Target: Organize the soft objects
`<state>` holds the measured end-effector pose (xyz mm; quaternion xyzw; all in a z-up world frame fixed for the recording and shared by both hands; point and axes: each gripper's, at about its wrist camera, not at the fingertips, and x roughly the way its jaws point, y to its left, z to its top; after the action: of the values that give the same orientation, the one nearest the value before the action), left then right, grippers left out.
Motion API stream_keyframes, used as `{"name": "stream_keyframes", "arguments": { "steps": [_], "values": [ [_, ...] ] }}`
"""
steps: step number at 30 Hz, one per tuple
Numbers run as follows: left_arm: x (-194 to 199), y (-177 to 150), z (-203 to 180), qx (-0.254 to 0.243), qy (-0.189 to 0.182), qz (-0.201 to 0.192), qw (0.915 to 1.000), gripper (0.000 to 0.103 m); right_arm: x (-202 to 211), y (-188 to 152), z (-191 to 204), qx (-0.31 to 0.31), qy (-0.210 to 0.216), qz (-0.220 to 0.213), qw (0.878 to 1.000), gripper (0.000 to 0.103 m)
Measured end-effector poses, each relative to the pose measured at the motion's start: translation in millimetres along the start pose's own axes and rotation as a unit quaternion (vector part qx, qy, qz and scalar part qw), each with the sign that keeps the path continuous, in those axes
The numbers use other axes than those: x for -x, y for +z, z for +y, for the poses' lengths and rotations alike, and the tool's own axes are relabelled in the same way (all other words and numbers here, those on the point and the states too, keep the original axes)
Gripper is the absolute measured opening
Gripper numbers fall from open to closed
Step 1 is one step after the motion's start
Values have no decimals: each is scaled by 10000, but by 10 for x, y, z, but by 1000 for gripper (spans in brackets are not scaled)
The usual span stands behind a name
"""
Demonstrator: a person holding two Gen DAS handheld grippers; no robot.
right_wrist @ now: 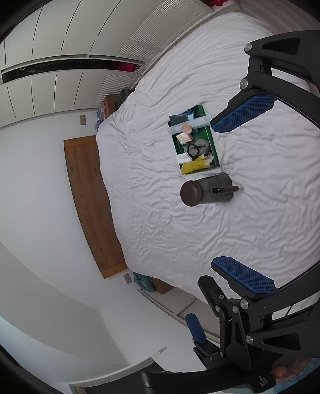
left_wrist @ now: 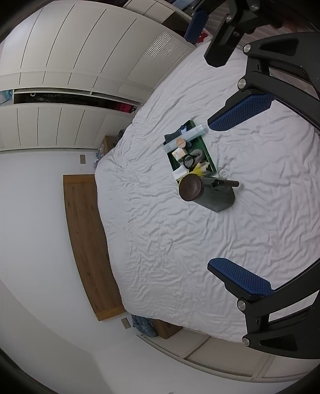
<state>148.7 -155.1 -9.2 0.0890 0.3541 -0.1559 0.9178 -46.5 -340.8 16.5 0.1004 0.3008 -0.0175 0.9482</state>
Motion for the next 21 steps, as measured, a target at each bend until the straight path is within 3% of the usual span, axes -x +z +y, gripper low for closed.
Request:
{"name": "stream_keyframes", "arguments": {
  "steps": [21],
  "values": [
    [13,17,-18,53,28,-32,10000,101,-31,1,40,131,50,80,9999,103]
  ]
}}
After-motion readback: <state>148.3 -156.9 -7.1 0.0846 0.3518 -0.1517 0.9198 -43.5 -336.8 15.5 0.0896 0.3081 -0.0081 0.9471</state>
